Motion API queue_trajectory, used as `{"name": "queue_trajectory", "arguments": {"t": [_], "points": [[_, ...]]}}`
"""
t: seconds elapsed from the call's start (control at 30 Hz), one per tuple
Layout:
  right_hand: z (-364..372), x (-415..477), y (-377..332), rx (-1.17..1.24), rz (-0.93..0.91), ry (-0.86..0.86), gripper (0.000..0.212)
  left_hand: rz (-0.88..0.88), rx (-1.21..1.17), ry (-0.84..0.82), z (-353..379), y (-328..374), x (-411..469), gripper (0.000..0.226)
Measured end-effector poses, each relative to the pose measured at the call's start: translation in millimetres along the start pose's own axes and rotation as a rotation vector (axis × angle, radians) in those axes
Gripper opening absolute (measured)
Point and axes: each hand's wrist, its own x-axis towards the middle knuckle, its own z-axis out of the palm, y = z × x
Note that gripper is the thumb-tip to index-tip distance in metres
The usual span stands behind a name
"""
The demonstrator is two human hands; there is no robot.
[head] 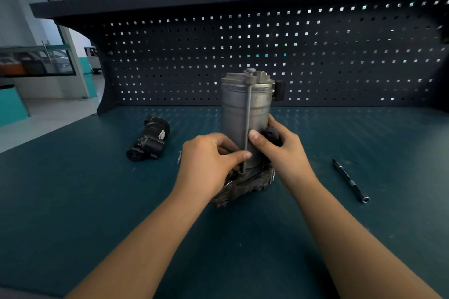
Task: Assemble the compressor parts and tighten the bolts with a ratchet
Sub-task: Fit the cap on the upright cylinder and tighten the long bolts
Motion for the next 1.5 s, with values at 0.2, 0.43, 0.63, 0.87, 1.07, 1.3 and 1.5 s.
{"name": "queue_trajectory", "arguments": {"t": [0.2,0.43,0.63,0.87,1.07,1.3,1.5], "points": [[1,-1,1,-0.011,-0.012,0.008,0.058,0.001,-0.031,-0.001,-1,-5,-4,0.015],[5,0,4,-0.078,-0.01,0.011,0.065,0.005,-0.049,0.019,0,-13,-8,0.016],[5,1,6,-0.099,0.005,0.034,0.056,0.031,-0.056,0.011,0,-15,-8,0.015],[9,0,5,-0.131,-0.012,0.032,0.071,0.055,-0.044,0.014,-1,-15,-11,0.015],[8,-2,4,-0.138,-0.026,0.02,0.065,0.064,-0.033,0.025,0,-16,-11,0.02],[8,-3,6,-0.15,-0.054,0.016,0.055,0.017,-0.06,-0.02,-2,-15,-10,0.018],[8,-2,7,-0.126,-0.057,0.008,0.058,0.121,0.078,0.057,-26,6,-6,0.014]]}}
